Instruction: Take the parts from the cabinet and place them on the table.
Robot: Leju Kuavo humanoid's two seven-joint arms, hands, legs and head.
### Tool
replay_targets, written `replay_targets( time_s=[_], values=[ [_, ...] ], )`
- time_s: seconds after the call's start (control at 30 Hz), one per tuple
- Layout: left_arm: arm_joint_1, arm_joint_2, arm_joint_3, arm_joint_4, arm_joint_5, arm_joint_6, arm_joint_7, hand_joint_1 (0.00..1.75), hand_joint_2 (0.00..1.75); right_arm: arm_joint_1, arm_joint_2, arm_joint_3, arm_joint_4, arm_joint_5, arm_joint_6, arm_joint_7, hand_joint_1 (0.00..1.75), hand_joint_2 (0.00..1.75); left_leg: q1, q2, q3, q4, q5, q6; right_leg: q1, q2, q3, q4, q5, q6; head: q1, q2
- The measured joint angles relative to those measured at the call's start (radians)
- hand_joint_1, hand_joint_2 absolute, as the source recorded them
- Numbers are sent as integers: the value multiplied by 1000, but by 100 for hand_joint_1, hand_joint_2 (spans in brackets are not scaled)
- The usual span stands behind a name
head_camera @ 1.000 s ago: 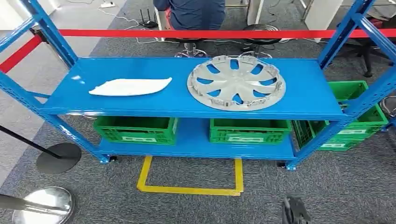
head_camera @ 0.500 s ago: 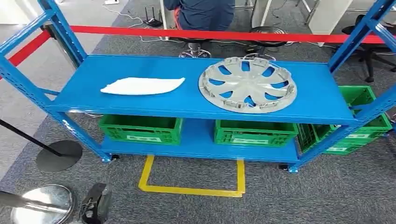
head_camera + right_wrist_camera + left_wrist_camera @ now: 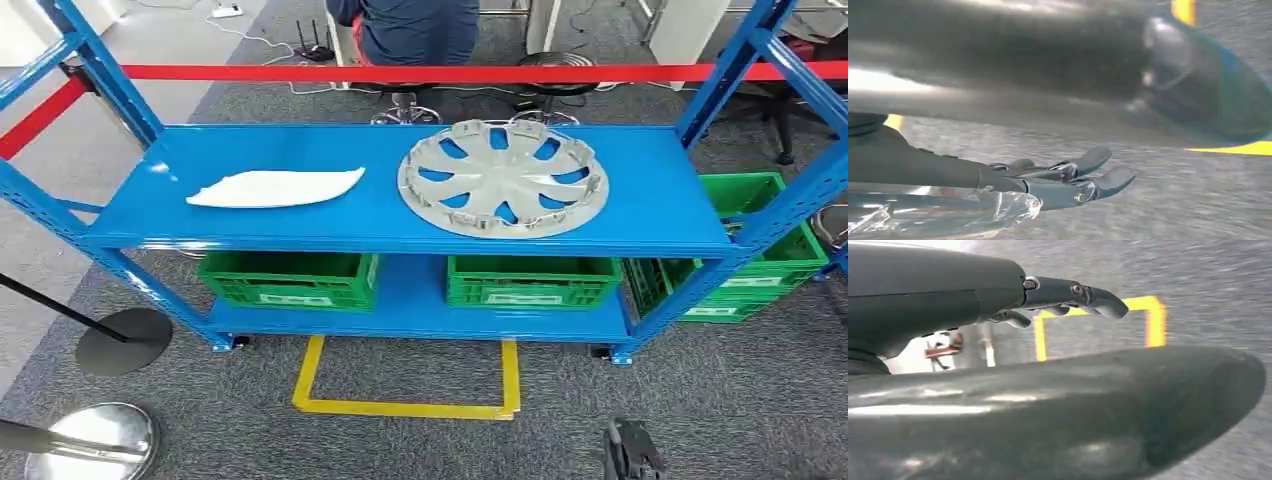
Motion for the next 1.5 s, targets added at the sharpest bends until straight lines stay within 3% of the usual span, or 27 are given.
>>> replay_targets(
  time_s=[0.03, 0.07, 0.17, 0.23, 0.33, 0.37, 0.4, 0.43, 0.5, 0.53, 0.67, 0.73, 0.77, 0.83, 0.87, 0.9, 0.97, 1.03, 1.07, 1.13, 1.17, 1.2, 1.27, 1.37, 1.4, 1.43, 1.5],
  values=[
    [-23, -1, 0, -17, 0, 0, 0, 0, 0, 18, 0, 0, 14, 0, 0, 2, 0, 0, 1, 2, 40, -71, 8, 2, 3, -3, -2, 0, -1, 6, 0, 0],
    [-51, -2, 0, -40, 0, 0, -1, 0, 0, 44, 0, 0, 43, 0, 0, 3, 0, 0, -2, 0, 42, -81, 8, 10, 9, -6, -15, 2, -6, 13, 1, 0],
    [-129, -5, 0, -120, 0, 0, -2, 0, 0, 127, 0, 0, 123, 0, 1, 4, 0, 0, -5, -2, 40, -81, 6, 27, 5, -8, -4, -9, -1, 26, 0, 0],
    [-185, -6, 0, -189, 0, 0, -3, 0, 0, 185, 0, 0, 192, 0, 0, 5, 0, 0, 3, -6, 43, -87, 13, 40, 5, -12, -12, 20, -26, 37, 3, 0],
    [-261, -5, 0, -292, 0, 0, -3, 0, 0, 261, 0, 1, 300, 0, 1, 5, 0, 0, 0, -17, 41, -85, 12, 46, 3, -20, -124, 258, -153, 45, 5, 0],
    [-278, -4, 0, -312, 0, 0, -3, 0, 0, 281, -1, 1, 323, 0, 1, 6, 0, 0, -1, -23, 42, -85, 11, 47, 3, -19, -152, 314, -168, 45, 5, 0],
    [-288, -4, 0, -324, 0, 0, -3, 0, 0, 295, -2, 1, 335, 0, 0, 6, 0, 0, -1, -26, 43, -85, 11, 47, 3, -19, -158, 319, -158, 45, 5, 0],
    [-290, -4, 1, -328, 0, 0, -3, 0, 0, 300, -2, 1, 339, 0, 0, 6, 0, 0, 0, -27, 46, -85, 9, 46, 3, -19, -140, 274, -122, 44, 5, 0],
    [-266, -5, 0, -323, 0, 0, -3, 0, 0, 273, -2, 1, 329, 0, 0, 3, 0, 0, 2, -24, 54, -85, 4, 38, 1, -22, -51, 91, -28, 42, 5, 0],
    [-246, -6, 0, -311, 0, 0, -3, 0, 0, 251, -2, 1, 314, 0, 0, 2, 0, 175, 0, -20, 57, -85, 0, 32, -2, -22, -9, 11, -5, 42, 6, 0],
    [-137, -6, 0, -199, 0, 0, -2, 0, 0, 134, 0, 1, 200, 0, 1, 0, 0, 175, 0, -16, 57, -89, 2, 13, 9, -21, -6, 10, -4, 15, 2, 0],
    [-73, -8, 0, -132, 0, 0, 0, 0, 0, 73, 2, 1, 126, 0, 1, 0, 0, 175, 0, -12, 53, -72, -20, 3, 1, -17, 0, -2, 3, 1, 0, 0],
    [-46, -9, 0, -98, 0, 0, 0, 0, 0, 46, 1, 0, 96, 0, 1, -1, 0, 175, 0, -9, 27, -20, -53, 1, 1, -14, -1, -2, 3, -4, -6, 0],
    [-2, -4, 0, -36, 0, 0, 0, 0, 0, -2, 0, 0, 30, 0, 0, -1, 0, 175, 0, -5, -64, 153, -136, -4, 3, -7, -6, -2, 3, -6, -5, 0],
    [16, -3, 0, -14, 0, 0, 0, 0, 0, -17, 0, 0, 9, 0, 0, -1, 0, 175, -1, -5, -101, 224, -157, -5, 4, -4, -7, -2, 3, -6, -5, 0],
    [29, -3, 0, 1, 0, 0, 0, 0, 0, -25, 0, 0, -5, 0, 0, -1, 0, 175, -1, -5, -114, 245, -152, -4, 4, -1, -7, -2, 3, -6, -5, 0],
    [28, -3, 0, 8, 0, 0, 0, 0, 0, -22, 0, 0, -11, 0, 0, 0, 0, 175, -1, -4, -80, 167, -83, 0, 4, 2, -4, -2, 3, -5, -6, 0],
    [-11, -2, 0, -7, 0, 0, 0, 0, 0, 10, 0, 0, 7, 0, 0, 0, 0, 175, -1, 0, 21, -32, 8, 8, 4, -2, 0, -2, 2, -2, -6, 0],
    [-38, -3, 0, -24, 0, 0, 0, 0, 0, 33, 0, 0, 25, 0, 0, 1, 0, 175, -5, 4, 50, -86, 5, 11, 13, -7, -18, 1, -3, 6, -6, 0],
    [-95, -4, 0, -76, 0, 0, -2, 0, 0, 87, 0, 0, 78, 0, 0, 3, 0, 175, -6, 1, 45, -93, -7, 22, 11, -10, -9, -13, -14, 16, -3, 0],
    [-124, -6, 0, -110, 0, 0, -2, 0, 0, 118, 1, 0, 112, 0, 0, 4, 0, 175, -5, -6, 48, -98, -19, 33, 10, -17, 3, 21, 7, 28, -4, 0],
    [-153, -7, 0, -151, 0, 0, -2, 0, 0, 152, 1, 0, 151, 0, 1, 3, 0, 0, -3, -8, 56, -97, -23, 42, 10, -25, 4, 28, 6, 35, -2, 0],
    [-212, -7, 0, -229, 0, 0, -3, 0, 0, 216, 1, 0, 231, 0, 1, 5, 0, 0, -1, -13, 70, -95, -3, 53, 9, -27, -13, 72, -49, 38, 3, 0],
    [-281, -4, 1, -311, 0, 0, -3, 0, 0, 279, 0, 1, 316, 0, 1, 6, 0, 0, -2, -22, 73, -93, -5, 54, 7, -26, -132, 297, -165, 43, 7, 0],
    [-289, -3, 1, -328, 0, 0, -3, 0, 0, 290, -2, 1, 333, 0, 0, 6, 0, 0, -1, -23, 75, -93, -7, 54, 6, -26, -157, 333, -171, 46, 6, 0],
    [-293, -3, 1, -335, 0, 0, -3, 0, 0, 297, -3, 1, 343, 0, 0, 5, 0, 0, 1, -24, 78, -93, -11, 51, 4, -26, -159, 321, -152, 51, 7, 0],
    [-276, -5, 1, -334, 0, 0, -3, 0, 0, 286, -3, 1, 339, 0, 0, 4, 0, 0, 10, -26, 92, -93, -23, 40, -2, -27, -100, 174, -52, 60, 6, 0]
  ],
)
